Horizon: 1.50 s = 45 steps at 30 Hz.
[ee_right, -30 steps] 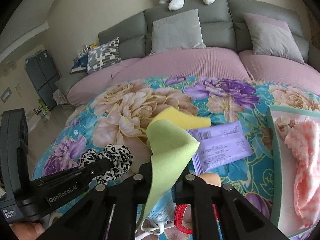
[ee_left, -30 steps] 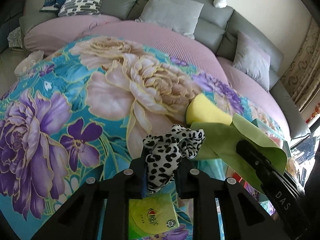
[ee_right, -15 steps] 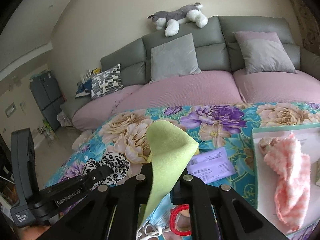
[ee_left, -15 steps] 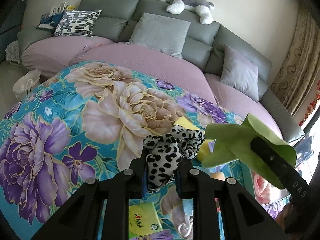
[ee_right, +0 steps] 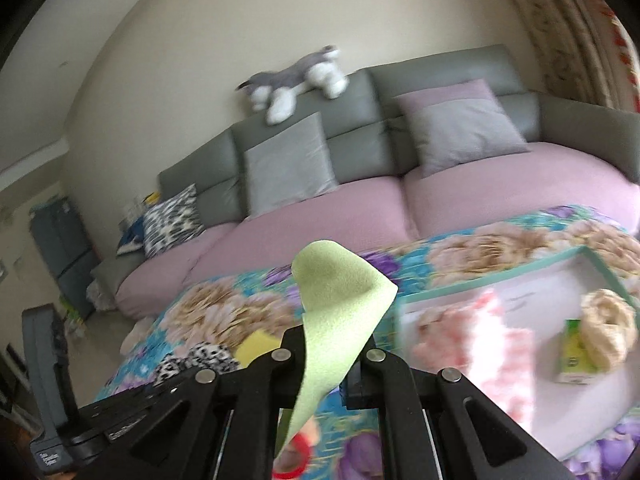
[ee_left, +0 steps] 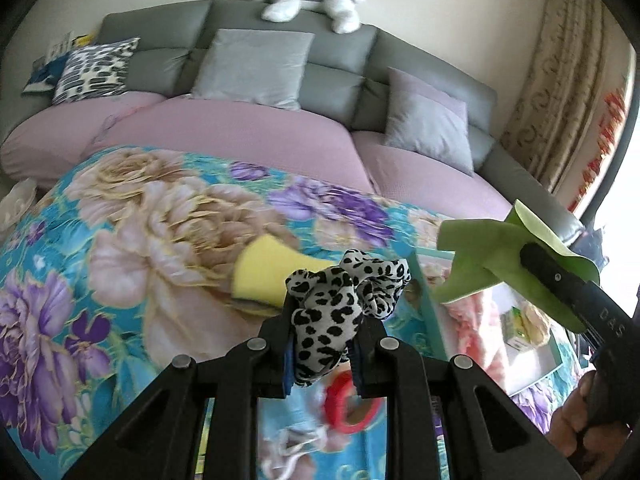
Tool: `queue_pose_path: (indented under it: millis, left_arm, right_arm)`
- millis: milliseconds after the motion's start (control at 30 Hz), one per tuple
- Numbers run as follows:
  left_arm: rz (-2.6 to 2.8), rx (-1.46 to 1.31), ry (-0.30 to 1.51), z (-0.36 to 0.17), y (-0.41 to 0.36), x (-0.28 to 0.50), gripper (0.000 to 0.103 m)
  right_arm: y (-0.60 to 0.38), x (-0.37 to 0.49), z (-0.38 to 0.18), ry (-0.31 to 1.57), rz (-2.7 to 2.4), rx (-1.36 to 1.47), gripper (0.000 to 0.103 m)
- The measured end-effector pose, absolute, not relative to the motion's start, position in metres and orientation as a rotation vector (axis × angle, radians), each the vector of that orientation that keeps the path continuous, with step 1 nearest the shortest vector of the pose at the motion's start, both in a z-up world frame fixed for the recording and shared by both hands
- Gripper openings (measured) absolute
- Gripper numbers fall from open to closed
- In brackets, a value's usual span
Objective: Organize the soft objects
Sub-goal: 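Lift the green cloth and leopard scrunchie and carry them over the tray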
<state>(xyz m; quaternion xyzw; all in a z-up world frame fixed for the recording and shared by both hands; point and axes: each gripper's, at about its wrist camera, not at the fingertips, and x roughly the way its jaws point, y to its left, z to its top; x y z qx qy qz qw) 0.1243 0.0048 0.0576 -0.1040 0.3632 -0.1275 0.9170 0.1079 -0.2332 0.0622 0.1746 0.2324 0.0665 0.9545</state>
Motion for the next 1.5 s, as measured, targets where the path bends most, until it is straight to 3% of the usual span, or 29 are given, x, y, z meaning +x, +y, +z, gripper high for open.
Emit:
queue_pose_path:
  millis: [700,1500]
  left_arm:
    - [-0.507,-0.034,0.731,0.083,-0.156,0.148,0.023]
    - [-0.481,-0.009,0.841,0.031,-0.210,0.182,0.023]
  right_arm:
    - [-0.362,0.093,0.043,0.462,-0.173,0.471,0.008]
    - [-0.371,0.113,0.006,0.641,-0.207,0.467,0.008]
